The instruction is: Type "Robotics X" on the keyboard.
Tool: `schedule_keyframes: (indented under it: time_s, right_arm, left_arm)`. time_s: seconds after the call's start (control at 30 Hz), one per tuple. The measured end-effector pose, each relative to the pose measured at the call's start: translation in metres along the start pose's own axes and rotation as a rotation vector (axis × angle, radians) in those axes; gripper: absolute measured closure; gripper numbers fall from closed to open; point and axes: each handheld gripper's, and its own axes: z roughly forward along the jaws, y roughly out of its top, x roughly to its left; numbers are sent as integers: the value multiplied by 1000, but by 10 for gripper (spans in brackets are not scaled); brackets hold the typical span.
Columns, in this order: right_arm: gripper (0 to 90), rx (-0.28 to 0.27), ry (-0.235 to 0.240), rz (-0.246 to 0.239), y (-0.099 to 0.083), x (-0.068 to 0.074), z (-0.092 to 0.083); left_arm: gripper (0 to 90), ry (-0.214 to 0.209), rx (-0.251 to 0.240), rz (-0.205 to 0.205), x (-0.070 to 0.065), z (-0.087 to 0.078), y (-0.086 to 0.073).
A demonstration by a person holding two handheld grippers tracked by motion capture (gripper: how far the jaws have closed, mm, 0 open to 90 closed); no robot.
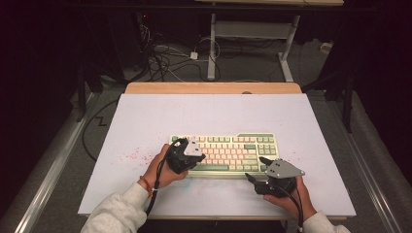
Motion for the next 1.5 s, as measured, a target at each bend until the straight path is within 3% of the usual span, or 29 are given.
schedule_keyframes:
  time_s: [0.27,0.6,0.7,0.8,1.0,1.17,1.33,1.5]
  right_arm:
    - [288,7,3,0,-1,0,1]
    - [289,14,7,-3,-1,0,2]
    - [289,7,5,-1,0,0,1]
    - [289,4,5,8,-1,-2,0]
    - [289,-1,12,25,-1,-5,-1]
    - [290,-7,11,26,0,-5,-2]
    - [293,-12,16,37,0,-6,0]
    - [293,-9,18,30,1,-4,1]
  left_arm:
    - [880,-18,48,12,-3,23,12]
    - [878,-7,65,31,-5,29,14]
    - [873,-8,10,12,-3,19,12]
    - [865,26,-41,0,-1,4,8]
    - [705,110,-144,-33,7,-26,-13]
    - [436,200,-191,-45,11,-46,-40]
    - [273,235,-220,-55,14,-61,-61]
    - [225,259,-230,-78,12,-71,-79]
